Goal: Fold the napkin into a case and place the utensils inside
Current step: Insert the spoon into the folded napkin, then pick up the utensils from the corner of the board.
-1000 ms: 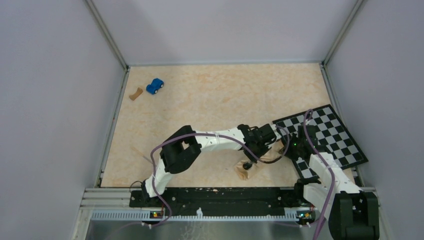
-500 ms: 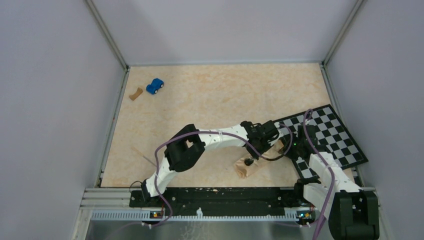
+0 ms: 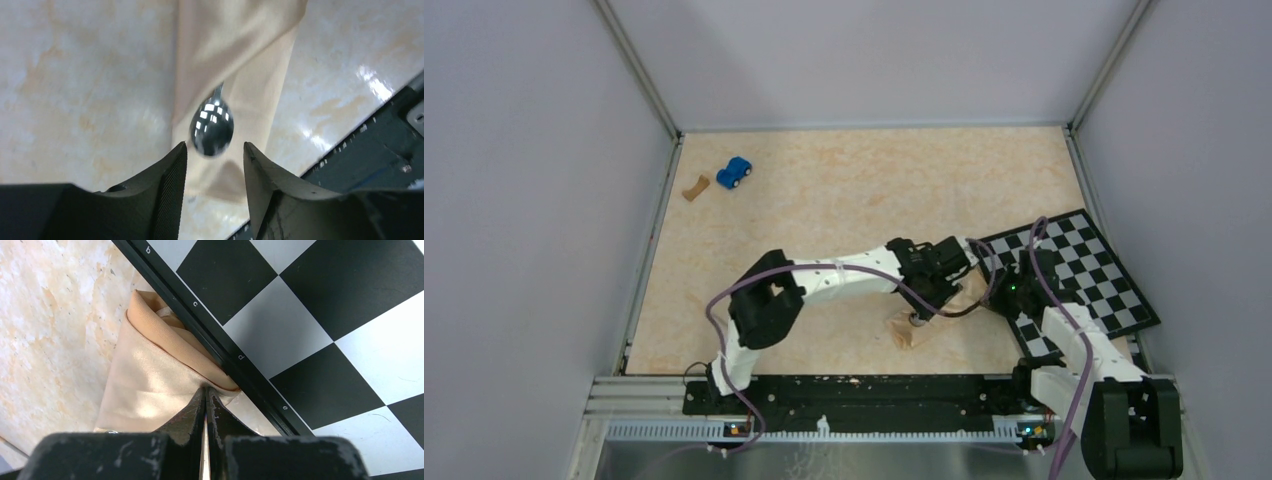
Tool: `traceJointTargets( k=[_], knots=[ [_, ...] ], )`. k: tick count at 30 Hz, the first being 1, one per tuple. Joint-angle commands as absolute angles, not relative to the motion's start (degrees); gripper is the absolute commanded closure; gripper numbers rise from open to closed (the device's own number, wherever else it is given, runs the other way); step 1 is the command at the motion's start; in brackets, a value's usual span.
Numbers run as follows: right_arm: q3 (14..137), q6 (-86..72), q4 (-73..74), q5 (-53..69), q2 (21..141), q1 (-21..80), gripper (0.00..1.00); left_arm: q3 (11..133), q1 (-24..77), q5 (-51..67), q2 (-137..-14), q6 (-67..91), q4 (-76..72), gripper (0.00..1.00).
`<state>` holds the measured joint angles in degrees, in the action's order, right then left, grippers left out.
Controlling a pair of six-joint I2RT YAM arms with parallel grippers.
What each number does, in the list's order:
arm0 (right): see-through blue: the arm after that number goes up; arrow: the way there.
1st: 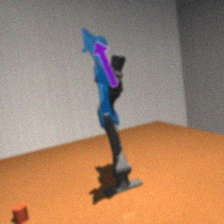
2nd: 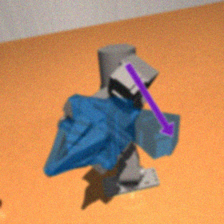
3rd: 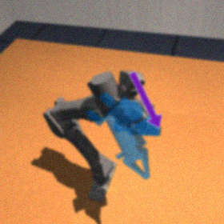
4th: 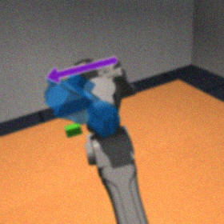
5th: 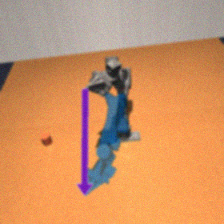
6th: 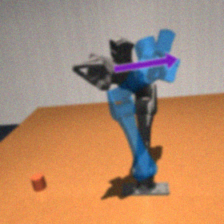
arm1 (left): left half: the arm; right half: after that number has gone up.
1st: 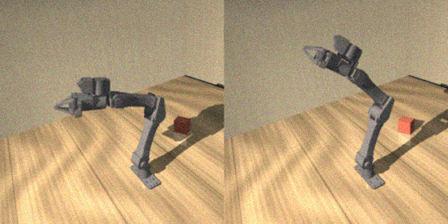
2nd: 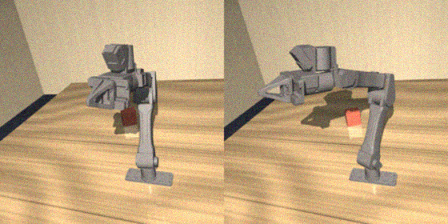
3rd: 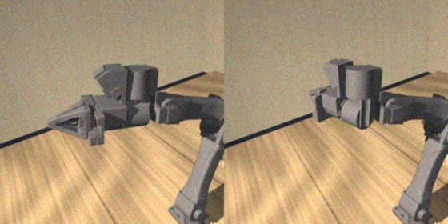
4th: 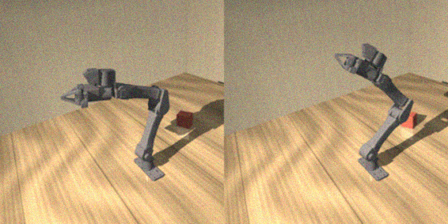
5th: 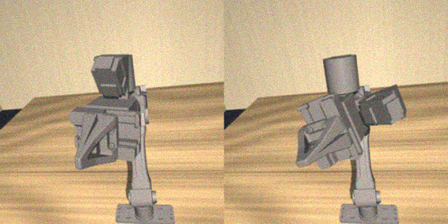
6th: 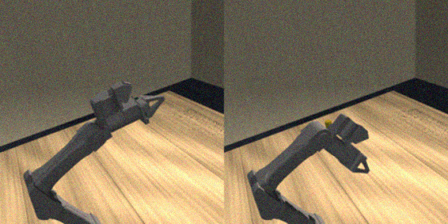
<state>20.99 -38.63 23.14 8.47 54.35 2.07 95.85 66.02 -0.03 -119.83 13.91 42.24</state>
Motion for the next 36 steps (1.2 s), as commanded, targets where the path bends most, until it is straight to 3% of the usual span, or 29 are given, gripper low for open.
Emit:
traceJointTargets(
  k=[1, 6, 7, 8, 15, 19, 28, 36],
  knots=[
    [20.87, -37.53, 21.46, 9.19, 55.35, 1.85, 1.00, 88.69, 64.88, -3.08, -102.74, 20.66, 42.37, 0.48],
    [20.92, -37.30, 21.19, 9.98, 55.29, 1.83, 1.00, 75.52, 57.43, -3.23, -88.11, 28.35, 41.43, 0.42],
    [21.12, -37.15, 21.38, 10.06, 55.21, 1.81, 1.00, 72.57, 54.99, -3.77, -85.05, 30.45, 41.81, 0.10],
    [21.29, -37.03, 21.53, 10.12, 55.13, 1.84, 1.00, 69.73, 51.93, -4.68, -81.41, 32.91, 42.36, 0.02],
    [21.12, -36.51, 21.12, 12.01, 54.41, 1.85, 0.95, 55.00, 24.15, -20.47, -56.87, 45.04, 53.20, 0.01],
    [20.92, -36.39, 20.86, 12.64, 53.79, 1.84, 0.94, 51.07, 4.06, -24.66, -48.63, 42.72, 55.56, 0.01],
    [20.88, -35.92, 20.53, 14.68, 54.19, 1.85, 0.94, 46.54, -28.11, -22.16, -52.30, 50.54, 55.26, 0.01],
    [21.11, -35.00, 19.53, 16.81, 56.07, 1.79, 0.95, 40.82, -40.23, -26.93, -51.69, 56.55, 53.62, 0.01]
  ],
)
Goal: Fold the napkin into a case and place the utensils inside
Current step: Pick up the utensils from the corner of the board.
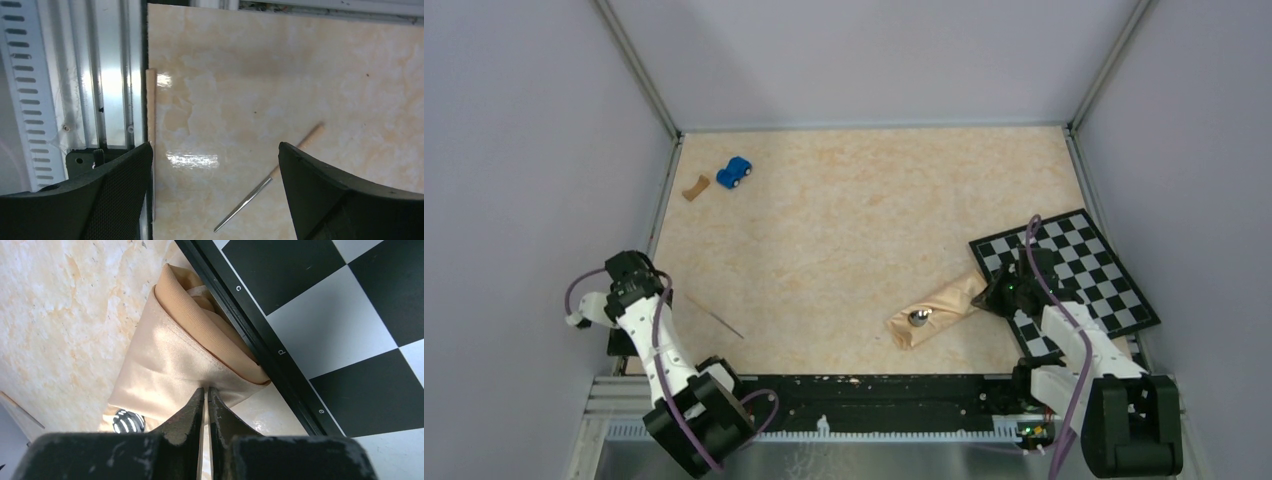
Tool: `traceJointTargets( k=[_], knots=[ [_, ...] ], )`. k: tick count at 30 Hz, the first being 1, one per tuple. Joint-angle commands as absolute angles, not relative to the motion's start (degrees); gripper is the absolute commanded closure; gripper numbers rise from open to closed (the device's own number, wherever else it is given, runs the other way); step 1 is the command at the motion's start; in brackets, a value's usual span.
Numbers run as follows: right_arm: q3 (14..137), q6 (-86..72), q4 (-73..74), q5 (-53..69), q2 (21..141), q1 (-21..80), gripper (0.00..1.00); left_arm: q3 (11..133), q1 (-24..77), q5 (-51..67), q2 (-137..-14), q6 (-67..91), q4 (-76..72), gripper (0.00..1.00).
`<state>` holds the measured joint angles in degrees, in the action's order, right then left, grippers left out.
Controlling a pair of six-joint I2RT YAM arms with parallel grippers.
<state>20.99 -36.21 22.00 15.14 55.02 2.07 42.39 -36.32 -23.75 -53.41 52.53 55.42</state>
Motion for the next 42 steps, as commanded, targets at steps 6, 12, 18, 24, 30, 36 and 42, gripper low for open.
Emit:
traceJointTargets(
  k=[6, 12, 18, 24, 30, 36, 42],
  knots=[
    [22.04, -34.22, 19.16, 17.23, 58.13, 1.84, 0.95, 39.00, -49.25, -22.74, -53.81, 56.76, 52.09, 0.01],
    [22.24, -33.93, 19.09, 17.90, 59.18, 1.81, 0.96, 35.88, -54.74, -18.52, -54.42, 58.17, 49.43, 0.01],
    [22.40, -33.72, 19.12, 18.36, 60.13, 1.80, 0.97, 30.54, -60.51, -11.64, -53.24, 57.69, 43.79, 0.01],
    [22.39, -33.80, 18.98, 18.11, 60.31, 1.85, 0.98, 29.85, -60.79, -15.02, -53.67, 57.83, 42.16, 0.02],
    [22.33, -33.77, 19.12, 18.19, 60.57, 1.80, 0.99, 28.17, -61.91, -14.06, -53.81, 57.84, 39.89, 0.15],
    [22.48, -33.81, 19.20, 18.18, 60.72, 1.83, 1.00, 27.79, -62.00, -14.49, -54.32, 58.07, 39.43, 0.05],
    [22.66, -33.80, 19.60, 18.36, 60.73, 1.85, 1.00, 25.27, -62.07, -13.02, -54.39, 58.26, 35.97, 0.15]
  ],
)
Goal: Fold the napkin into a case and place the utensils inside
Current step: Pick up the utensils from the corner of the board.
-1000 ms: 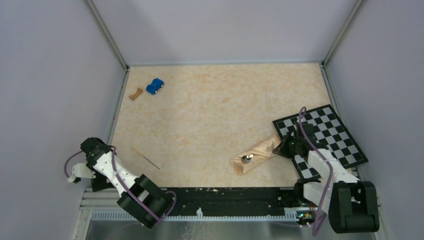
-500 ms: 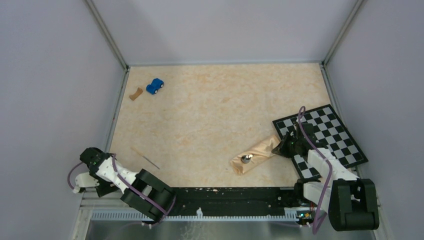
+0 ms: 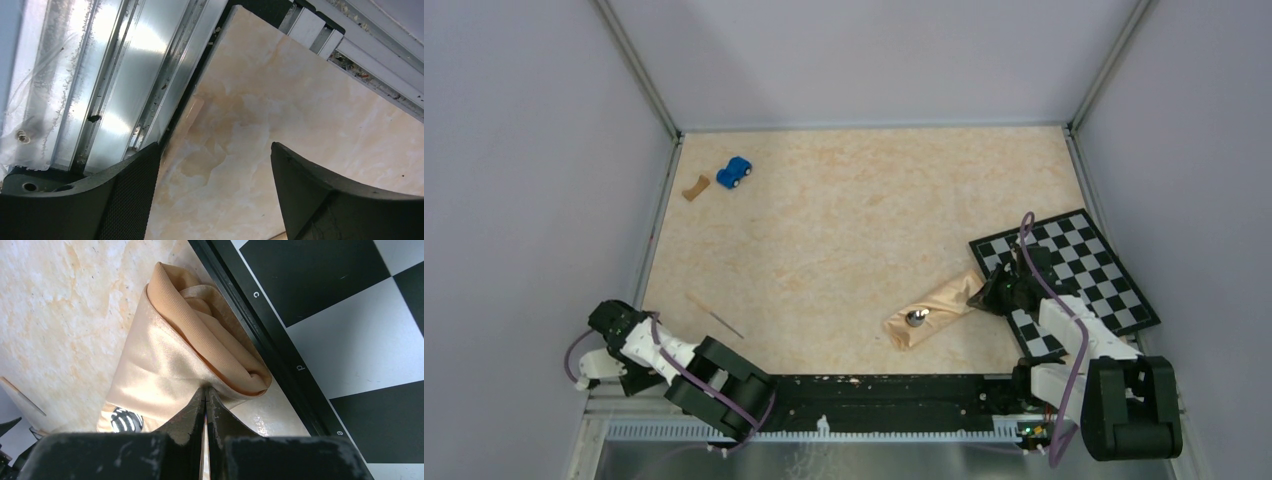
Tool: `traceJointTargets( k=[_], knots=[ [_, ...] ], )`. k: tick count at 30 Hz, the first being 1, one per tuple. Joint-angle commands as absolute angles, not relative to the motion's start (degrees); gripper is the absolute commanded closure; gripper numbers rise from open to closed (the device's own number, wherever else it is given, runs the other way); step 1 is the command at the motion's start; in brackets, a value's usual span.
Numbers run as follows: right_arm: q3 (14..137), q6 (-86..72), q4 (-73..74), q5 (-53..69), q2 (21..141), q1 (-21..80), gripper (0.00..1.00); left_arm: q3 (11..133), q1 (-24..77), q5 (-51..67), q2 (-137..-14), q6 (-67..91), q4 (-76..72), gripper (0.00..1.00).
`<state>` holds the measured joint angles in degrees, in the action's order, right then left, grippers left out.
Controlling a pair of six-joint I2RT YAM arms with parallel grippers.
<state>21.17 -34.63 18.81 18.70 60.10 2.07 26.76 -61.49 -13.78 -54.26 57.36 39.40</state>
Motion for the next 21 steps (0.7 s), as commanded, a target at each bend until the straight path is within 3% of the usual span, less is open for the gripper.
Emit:
traceJointTargets(
  k=[1, 3, 12, 15, 21],
  knots=[
    [22.60, -33.77, 19.62, 18.41, 60.66, 1.85, 1.00, 24.78, -62.13, -13.00, -54.37, 58.39, 35.45, 0.15],
    [22.67, -33.84, 19.64, 18.28, 60.73, 1.85, 1.00, 24.26, -62.23, -13.04, -54.77, 58.34, 34.60, 0.17],
    [22.71, -34.01, 19.78, 17.51, 60.73, 1.84, 1.00, 23.03, -62.28, -11.40, -54.57, 55.57, 30.83, 0.48],
    [22.77, -34.13, 19.88, 17.35, 60.67, 1.82, 1.00, 22.62, -62.31, -9.98, -54.85, 54.90, 30.65, 0.53],
    [22.85, -34.26, 20.17, 17.06, 60.48, 1.82, 1.00, 23.04, -62.33, -9.73, -55.99, 53.69, 30.01, 0.80]
  ],
)
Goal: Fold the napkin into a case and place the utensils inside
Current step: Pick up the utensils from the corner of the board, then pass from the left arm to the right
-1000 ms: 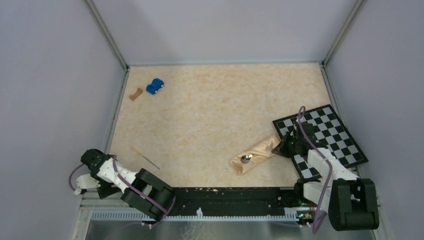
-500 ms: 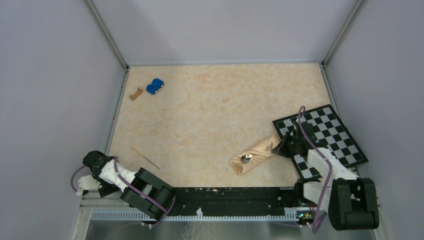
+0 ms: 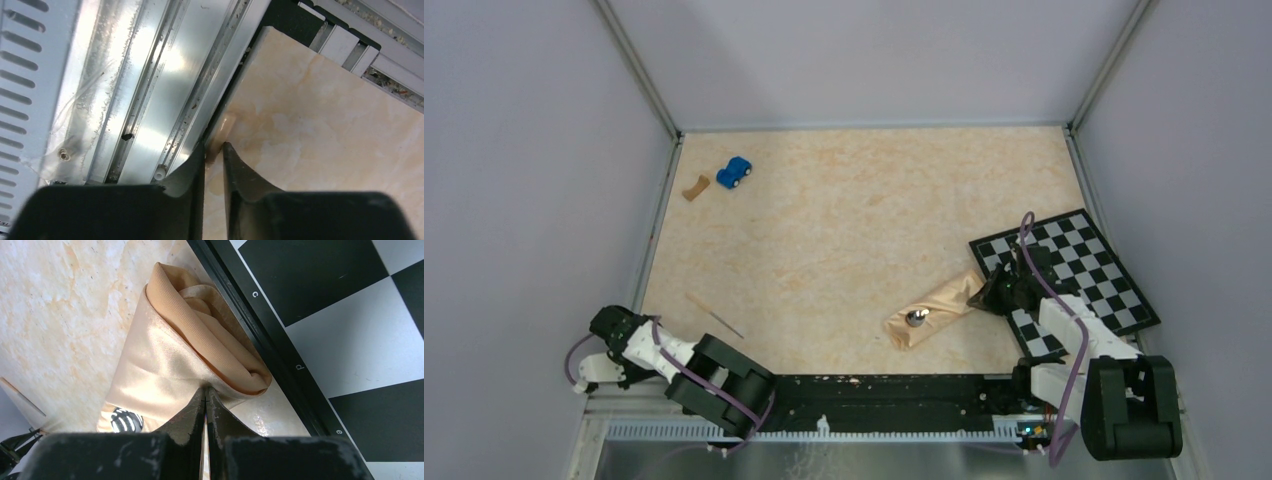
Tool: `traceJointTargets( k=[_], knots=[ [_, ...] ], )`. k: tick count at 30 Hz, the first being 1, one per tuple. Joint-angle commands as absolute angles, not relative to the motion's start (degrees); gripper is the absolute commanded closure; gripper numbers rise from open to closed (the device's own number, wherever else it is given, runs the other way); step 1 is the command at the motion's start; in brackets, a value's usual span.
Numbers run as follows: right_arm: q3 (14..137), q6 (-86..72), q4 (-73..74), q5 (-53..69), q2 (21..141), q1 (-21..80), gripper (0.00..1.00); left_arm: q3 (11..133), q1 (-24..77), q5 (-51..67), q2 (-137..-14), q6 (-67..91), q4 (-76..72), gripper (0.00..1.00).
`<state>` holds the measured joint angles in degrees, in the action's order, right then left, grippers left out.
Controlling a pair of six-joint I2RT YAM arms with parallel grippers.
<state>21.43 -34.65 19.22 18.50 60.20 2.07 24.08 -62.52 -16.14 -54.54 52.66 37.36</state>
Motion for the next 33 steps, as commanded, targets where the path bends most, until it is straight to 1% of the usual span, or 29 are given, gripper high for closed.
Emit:
traceJointTargets(
  k=[1, 2, 4, 7, 16, 20, 24, 25, 29, 33],
  knots=[
    [22.82, -34.28, 20.13, 17.01, 60.47, 1.84, 1.00, 23.36, -62.29, -9.73, -56.01, 53.44, 30.09, 0.85],
    [22.85, -34.28, 20.13, 16.94, 60.47, 1.85, 1.00, 23.76, -62.33, -9.59, -55.99, 53.17, 30.26, 0.88],
    [22.86, -34.31, 20.19, 16.80, 60.47, 1.85, 1.00, 24.79, -62.26, -9.13, -55.73, 52.76, 30.90, 0.91],
    [22.98, -34.28, 20.28, 16.63, 60.48, 1.80, 1.00, 25.84, -62.24, -7.98, -55.38, 52.54, 31.15, 1.00],
    [22.96, -34.41, 20.30, 16.68, 60.47, 1.83, 1.00, 31.69, -61.80, -2.14, -53.78, 50.52, 34.98, 1.00],
    [23.26, -34.17, 20.06, 17.23, 60.33, 1.84, 1.00, 34.48, -58.87, -0.93, -53.25, 49.40, 36.08, 1.00],
    [24.06, -33.80, 20.20, 17.91, 59.53, 1.90, 0.99, 37.56, -51.57, -2.60, -52.62, 48.62, 37.32, 1.00],
    [24.20, -33.78, 20.27, 17.93, 59.18, 1.93, 0.96, 38.08, -48.80, -2.74, -52.20, 48.59, 37.31, 1.00],
    [25.66, -33.66, 20.95, 18.07, 57.66, 2.00, 0.80, 41.69, -35.05, -2.67, -51.77, 48.02, 37.31, 1.00],
    [27.94, -34.47, 22.43, 16.68, 55.89, 3.61, 0.73, 45.89, -22.12, 2.30, -53.35, 47.51, 36.36, 1.00]
  ],
)
